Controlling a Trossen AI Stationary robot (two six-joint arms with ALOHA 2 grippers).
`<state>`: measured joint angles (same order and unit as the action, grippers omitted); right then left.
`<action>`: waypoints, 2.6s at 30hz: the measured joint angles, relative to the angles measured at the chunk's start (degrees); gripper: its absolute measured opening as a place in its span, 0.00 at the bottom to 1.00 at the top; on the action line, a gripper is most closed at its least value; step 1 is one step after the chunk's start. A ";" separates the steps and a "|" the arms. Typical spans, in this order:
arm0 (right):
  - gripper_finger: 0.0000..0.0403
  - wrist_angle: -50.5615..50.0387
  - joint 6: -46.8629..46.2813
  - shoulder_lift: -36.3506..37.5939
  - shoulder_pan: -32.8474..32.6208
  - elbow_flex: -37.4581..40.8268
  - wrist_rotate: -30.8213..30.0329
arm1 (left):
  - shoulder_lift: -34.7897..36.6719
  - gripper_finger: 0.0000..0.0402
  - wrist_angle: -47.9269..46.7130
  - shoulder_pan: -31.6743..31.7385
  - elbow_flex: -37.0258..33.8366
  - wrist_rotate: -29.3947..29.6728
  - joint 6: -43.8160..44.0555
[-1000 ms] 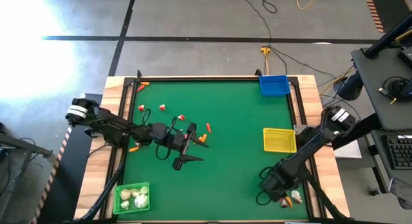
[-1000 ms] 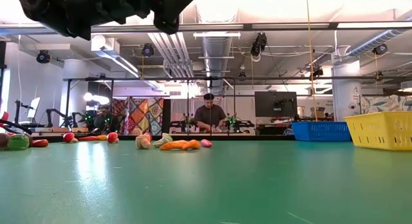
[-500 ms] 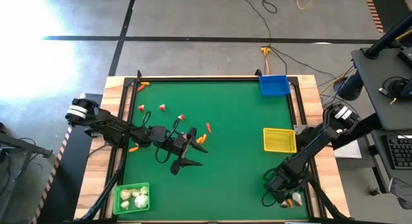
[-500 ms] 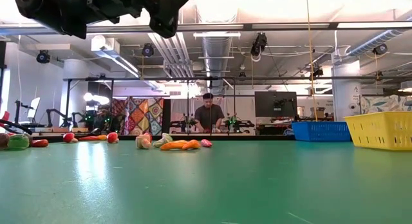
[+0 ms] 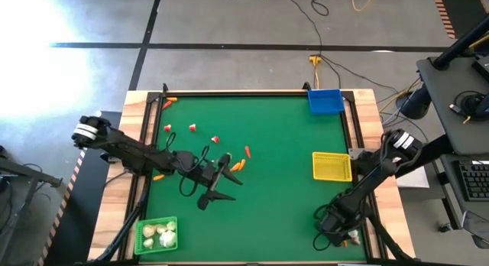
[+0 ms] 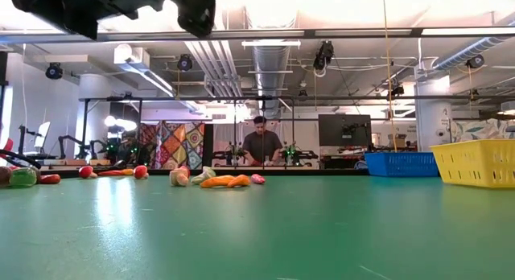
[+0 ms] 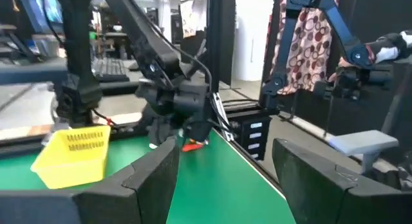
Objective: Sort produce into baskets
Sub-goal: Put the white garlic into the green bin
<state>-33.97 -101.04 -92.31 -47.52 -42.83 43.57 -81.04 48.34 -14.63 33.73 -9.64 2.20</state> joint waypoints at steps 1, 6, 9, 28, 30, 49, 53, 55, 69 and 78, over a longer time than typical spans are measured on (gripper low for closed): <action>0.53 0.19 0.47 -0.49 0.04 -0.04 -0.03 | 1.13 0.58 -1.18 0.00 -0.11 0.46 -0.62; 0.46 0.32 2.19 -1.59 0.08 -0.13 0.48 | 5.95 0.58 -3.95 0.00 -1.83 2.99 -2.41; 0.37 0.25 2.15 -1.57 0.16 -0.13 0.46 | 7.28 0.58 -3.87 0.00 -2.70 3.13 -3.72; 0.22 -34.94 12.14 5.47 8.46 -20.27 -24.87 | 6.83 0.58 -19.30 -3.33 -2.70 22.34 -4.41; 0.22 -37.41 15.44 4.16 9.89 -24.25 -32.45 | 6.83 0.58 -19.46 -4.54 -2.70 22.32 -2.37; 0.22 -21.61 92.72 -31.04 28.94 -60.16 -52.64 | 6.85 0.58 -16.93 -22.49 -7.75 43.61 6.21; 0.22 -17.10 101.46 -34.03 30.94 -63.81 -52.82 | 6.85 0.58 -17.87 -23.18 -8.05 43.63 9.24; 0.22 -12.08 104.78 -34.49 31.60 -62.97 -53.86 | 6.85 0.58 -17.78 -23.48 -8.41 43.64 8.67; 0.25 33.54 107.65 -32.31 30.70 -41.24 -55.87 | 4.26 0.58 -16.34 -23.42 -11.61 50.23 19.84; 0.47 36.09 110.28 -31.45 30.63 -39.17 -55.96 | -7.21 0.58 -14.94 -23.34 -6.90 52.81 28.37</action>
<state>2.11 9.25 -123.76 -16.90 -82.00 -12.39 -88.26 33.41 -37.98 26.83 43.18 30.57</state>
